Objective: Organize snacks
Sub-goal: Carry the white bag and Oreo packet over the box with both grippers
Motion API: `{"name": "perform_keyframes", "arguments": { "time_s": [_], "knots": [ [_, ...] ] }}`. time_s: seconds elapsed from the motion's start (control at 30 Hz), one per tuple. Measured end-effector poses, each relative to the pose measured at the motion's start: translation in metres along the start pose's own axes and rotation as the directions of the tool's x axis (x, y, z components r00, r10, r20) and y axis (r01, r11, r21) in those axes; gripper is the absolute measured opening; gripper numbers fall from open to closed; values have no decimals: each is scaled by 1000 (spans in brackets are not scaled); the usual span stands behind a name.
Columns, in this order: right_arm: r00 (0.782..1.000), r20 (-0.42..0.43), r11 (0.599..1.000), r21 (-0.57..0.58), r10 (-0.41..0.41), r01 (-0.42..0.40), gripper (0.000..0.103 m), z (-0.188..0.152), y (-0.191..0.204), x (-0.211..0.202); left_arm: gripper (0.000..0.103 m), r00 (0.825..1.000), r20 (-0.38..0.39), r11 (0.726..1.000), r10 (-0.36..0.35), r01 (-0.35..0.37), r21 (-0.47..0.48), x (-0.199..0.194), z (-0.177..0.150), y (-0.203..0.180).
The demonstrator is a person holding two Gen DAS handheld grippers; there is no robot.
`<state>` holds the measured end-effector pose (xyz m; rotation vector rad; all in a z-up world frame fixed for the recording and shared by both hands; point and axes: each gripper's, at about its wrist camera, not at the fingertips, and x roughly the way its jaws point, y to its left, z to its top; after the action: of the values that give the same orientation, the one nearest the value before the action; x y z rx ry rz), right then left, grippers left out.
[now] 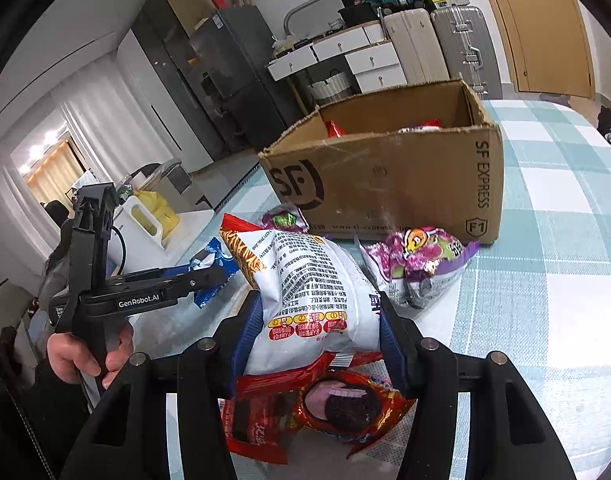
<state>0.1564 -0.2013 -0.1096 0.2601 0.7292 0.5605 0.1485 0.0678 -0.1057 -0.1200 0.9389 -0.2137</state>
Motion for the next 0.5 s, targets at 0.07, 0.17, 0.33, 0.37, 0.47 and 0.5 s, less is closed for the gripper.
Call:
{"name": "perform_keyframes", "arguments": {
  "time_s": [0.07, 0.17, 0.33, 0.37, 0.47, 0.5],
  "knots": [
    [1000, 8, 1000, -4, 2, -2, 55, 3, 2, -2, 42, 1000, 10, 1000, -6, 6, 6, -6, 3, -5],
    [1000, 22, 1000, -6, 8, -8, 55, 6, 2, -7, 42, 1000, 11, 1000, 5, -5, 25, -11, 8, -13],
    [999, 42, 1000, -13, 11, -11, 55, 17, 4, -14, 42, 999, 32, 999, 5, -6, 48, -22, 22, -28],
    [999, 47, 1000, -13, 14, -13, 55, 19, 5, -15, 42, 999, 37, 998, -4, 2, 57, -24, 27, -32],
    [998, 61, 1000, -13, 19, -18, 55, 27, 6, -20, 42, 999, 48, 997, -18, 14, 75, -27, 39, -40],
    [998, 66, 1000, -15, 19, -18, 55, 30, 6, -21, 42, 998, 52, 997, -20, 16, 81, -29, 43, -44]
  ]
}}
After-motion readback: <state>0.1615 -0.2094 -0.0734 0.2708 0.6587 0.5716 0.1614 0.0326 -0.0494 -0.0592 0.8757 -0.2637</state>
